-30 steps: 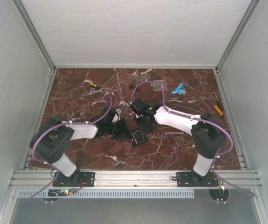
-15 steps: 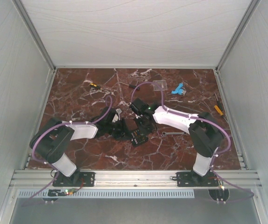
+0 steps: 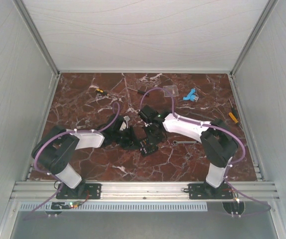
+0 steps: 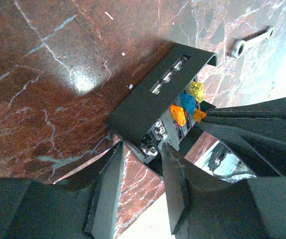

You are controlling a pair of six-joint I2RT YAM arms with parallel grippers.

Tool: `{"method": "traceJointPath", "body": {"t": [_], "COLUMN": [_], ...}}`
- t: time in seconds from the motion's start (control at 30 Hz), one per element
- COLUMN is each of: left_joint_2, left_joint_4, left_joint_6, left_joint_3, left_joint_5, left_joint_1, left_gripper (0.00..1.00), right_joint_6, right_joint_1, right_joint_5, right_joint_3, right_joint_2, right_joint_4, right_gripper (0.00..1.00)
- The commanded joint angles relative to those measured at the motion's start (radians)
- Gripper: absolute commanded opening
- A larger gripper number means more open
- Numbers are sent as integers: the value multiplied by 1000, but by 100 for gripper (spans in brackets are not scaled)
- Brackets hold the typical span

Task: Snap on the fuse box
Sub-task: Install the fuse at the fuse box base.

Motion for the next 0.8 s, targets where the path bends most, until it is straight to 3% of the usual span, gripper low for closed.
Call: {"method": "traceJointPath", "body": {"t": [0.0, 0.2, 0.6, 0.77], "left_joint_2": [-8, -10, -12, -16], "left_joint_4": [21, 17, 19, 21], "left_joint_6": [4, 5, 2, 1], "left_joint_3": [16, 17, 13, 9], "left_joint_5": [11, 9, 5, 4], "left_joint_1": [5, 4, 5, 5], "left_gripper": [37, 37, 36, 36], "right_joint_6": [-2, -7, -21, -15], "right_joint_1": [8, 6, -32, -26], "right_joint_5": [30, 27, 65, 50], "right_joint_3": [-135, -191, -92, -163], "right_joint_2": [71, 56, 198, 150], "right_joint_4": [-86, -87, -34, -37], "right_gripper": [0, 0, 0, 0]}}
